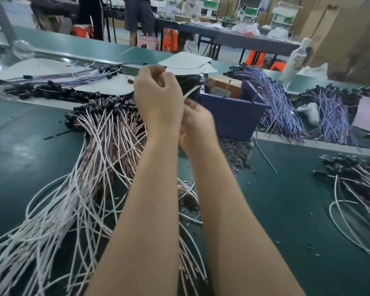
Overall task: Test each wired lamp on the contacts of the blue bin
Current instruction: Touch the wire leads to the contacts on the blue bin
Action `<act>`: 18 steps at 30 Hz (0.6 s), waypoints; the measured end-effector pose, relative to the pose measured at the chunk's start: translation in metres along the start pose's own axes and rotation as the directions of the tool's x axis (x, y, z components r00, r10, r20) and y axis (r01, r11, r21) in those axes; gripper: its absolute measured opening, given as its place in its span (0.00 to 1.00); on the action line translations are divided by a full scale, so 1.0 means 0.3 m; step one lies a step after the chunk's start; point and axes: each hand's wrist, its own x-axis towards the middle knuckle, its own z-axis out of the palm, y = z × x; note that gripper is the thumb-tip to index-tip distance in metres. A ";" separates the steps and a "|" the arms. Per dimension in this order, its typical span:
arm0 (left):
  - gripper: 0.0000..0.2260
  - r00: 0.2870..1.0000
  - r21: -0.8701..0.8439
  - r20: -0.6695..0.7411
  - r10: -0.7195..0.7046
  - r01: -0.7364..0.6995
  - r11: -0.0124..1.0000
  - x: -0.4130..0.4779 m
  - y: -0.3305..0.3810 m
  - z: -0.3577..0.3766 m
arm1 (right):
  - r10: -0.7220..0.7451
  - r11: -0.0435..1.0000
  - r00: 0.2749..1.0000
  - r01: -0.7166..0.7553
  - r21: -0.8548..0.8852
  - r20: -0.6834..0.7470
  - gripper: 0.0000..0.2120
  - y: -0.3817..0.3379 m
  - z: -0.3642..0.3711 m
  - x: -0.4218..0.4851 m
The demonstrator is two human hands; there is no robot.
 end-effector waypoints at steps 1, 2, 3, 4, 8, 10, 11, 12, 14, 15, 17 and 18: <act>0.06 0.995 0.095 0.100 0.022 -0.031 0.995 -0.007 0.006 0.012 | -0.051 0.998 0.999 0.051 0.043 -0.013 0.12 -0.037 -0.034 -0.003; 0.08 0.972 0.183 0.235 0.015 -0.059 0.981 -0.016 0.010 0.026 | -0.112 0.988 0.993 0.116 0.098 -0.047 0.09 -0.085 -0.091 -0.001; 0.10 0.922 0.246 0.387 -0.022 -0.080 0.966 -0.028 0.015 0.042 | -0.158 0.964 0.982 0.177 0.200 -0.107 0.06 -0.132 -0.149 -0.001; 0.12 0.847 0.282 0.527 -0.069 -0.097 0.955 -0.046 0.021 0.057 | -0.205 0.926 0.962 0.250 0.283 -0.179 0.06 -0.182 -0.212 0.001; 0.10 0.614 0.346 0.776 -0.142 -0.227 0.910 -0.124 0.030 0.123 | -0.336 0.868 0.840 0.451 0.205 -0.426 0.08 -0.275 -0.406 -0.029; 0.08 0.610 0.319 0.786 -0.099 -0.264 0.910 -0.154 0.023 0.165 | -0.315 0.905 0.795 0.416 0.087 -0.519 0.08 -0.291 -0.481 -0.031; 0.08 0.616 0.303 0.784 -0.082 -0.264 0.916 -0.170 0.020 0.186 | -0.303 0.918 0.781 0.393 0.051 -0.546 0.08 -0.292 -0.510 -0.026; 0.08 0.627 0.298 0.776 -0.070 -0.266 0.917 -0.184 0.014 0.207 | -0.289 0.931 0.783 0.365 0.031 -0.552 0.09 -0.287 -0.534 -0.022; 0.07 0.666 0.314 0.744 -0.057 -0.272 0.910 -0.207 0.000 0.245 | -0.237 0.952 0.816 0.302 0.039 -0.527 0.09 -0.274 -0.569 -0.017; 0.06 0.685 0.317 0.727 -0.053 -0.266 0.910 -0.215 -0.012 0.258 | -0.203 0.961 0.844 0.269 0.065 -0.496 0.08 -0.264 -0.580 -0.013; 0.06 0.714 0.288 0.700 -0.033 -0.239 0.927 -0.223 -0.034 0.278 | -0.140 0.967 0.899 0.215 0.139 -0.416 0.07 -0.241 -0.594 -0.005; 0.05 0.729 0.266 0.684 -0.019 -0.225 0.937 -0.223 -0.044 0.284 | -0.114 0.966 0.921 0.190 0.175 -0.373 0.07 -0.228 -0.594 -0.002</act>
